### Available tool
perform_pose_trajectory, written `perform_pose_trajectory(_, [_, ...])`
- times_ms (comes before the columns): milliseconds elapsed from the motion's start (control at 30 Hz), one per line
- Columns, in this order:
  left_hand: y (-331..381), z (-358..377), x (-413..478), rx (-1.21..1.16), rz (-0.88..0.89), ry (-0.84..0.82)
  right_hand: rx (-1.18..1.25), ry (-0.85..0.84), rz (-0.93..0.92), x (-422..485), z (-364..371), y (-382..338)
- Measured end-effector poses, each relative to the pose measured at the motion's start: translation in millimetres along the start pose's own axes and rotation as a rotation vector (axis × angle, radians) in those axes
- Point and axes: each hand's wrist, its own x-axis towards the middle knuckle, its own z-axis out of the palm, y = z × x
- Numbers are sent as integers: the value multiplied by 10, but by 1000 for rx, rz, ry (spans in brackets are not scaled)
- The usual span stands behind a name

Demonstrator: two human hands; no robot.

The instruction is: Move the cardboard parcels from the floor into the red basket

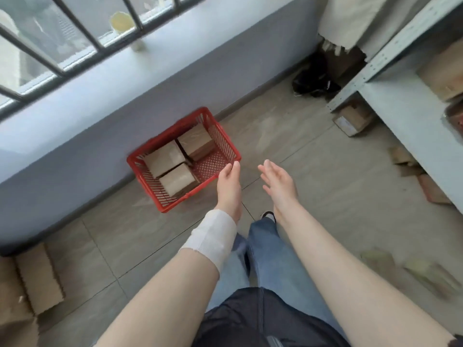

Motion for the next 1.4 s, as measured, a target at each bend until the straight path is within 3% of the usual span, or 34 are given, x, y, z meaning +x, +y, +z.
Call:
perform_pose_trajectory(367, [-774,1455,-1054,320,43,-303,302,307,-54,-737,-1901,463])
perform_pose_trajectory(767, [-2715,2971,-2499,609,-10,-535,581,620,-27,-1760,-4414,1835])
perform_pose_trajectory(1067, [-3311,3924,-3053,743,0,-715,706,775,-19,-2003,-5519,2092])
perform_pose_trajectory(1400, [-3682,4854,-2915,878,-2,-738,665,829,62,-1724,-6541,2296])
